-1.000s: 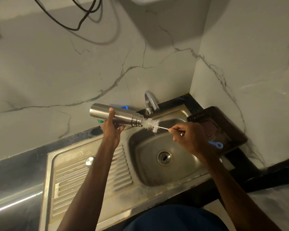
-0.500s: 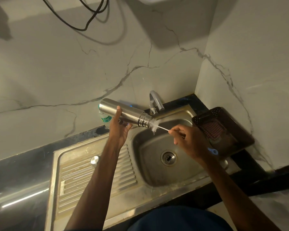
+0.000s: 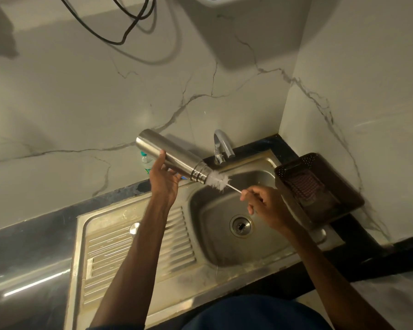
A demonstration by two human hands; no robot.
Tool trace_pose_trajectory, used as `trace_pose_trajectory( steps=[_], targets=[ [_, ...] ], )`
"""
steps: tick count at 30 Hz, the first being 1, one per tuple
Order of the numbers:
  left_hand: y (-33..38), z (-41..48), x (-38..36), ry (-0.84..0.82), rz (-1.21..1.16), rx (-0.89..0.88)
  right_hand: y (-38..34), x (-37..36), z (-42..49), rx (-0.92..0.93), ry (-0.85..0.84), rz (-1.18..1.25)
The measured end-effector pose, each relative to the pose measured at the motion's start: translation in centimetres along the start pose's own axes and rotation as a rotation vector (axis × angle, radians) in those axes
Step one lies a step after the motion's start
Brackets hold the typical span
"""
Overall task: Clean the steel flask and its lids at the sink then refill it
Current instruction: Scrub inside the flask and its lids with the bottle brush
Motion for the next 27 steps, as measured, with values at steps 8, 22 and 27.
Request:
trace_pose_trajectory(
  steps=[8, 22, 27],
  targets=[
    [4.8, 2.8, 2.2, 0.255, -0.048, -0.205, 2.5, 2.5, -0.8, -0.105, 0.055, 0.014],
    [0.1, -2.1, 1.1, -0.018, 0.070, 0.128, 2.2, 1.4, 0.0, -0.183, 0.090, 0.024],
    [-3.4, -4.3, -0.1, -0.113, -0.053, 0.258, 2.1, 1.2, 0.5, -0.200, 0.088, 0.089]
  ],
)
Point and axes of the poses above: each hand's wrist, its own z-axis towards the middle knuckle, its own x-axis out of the back of the hand, y = z × x, the point moved 5 cm from there along z, towards the middle knuckle, and after that the axes turned 4 degrees about -x, right-handed, at the moved point
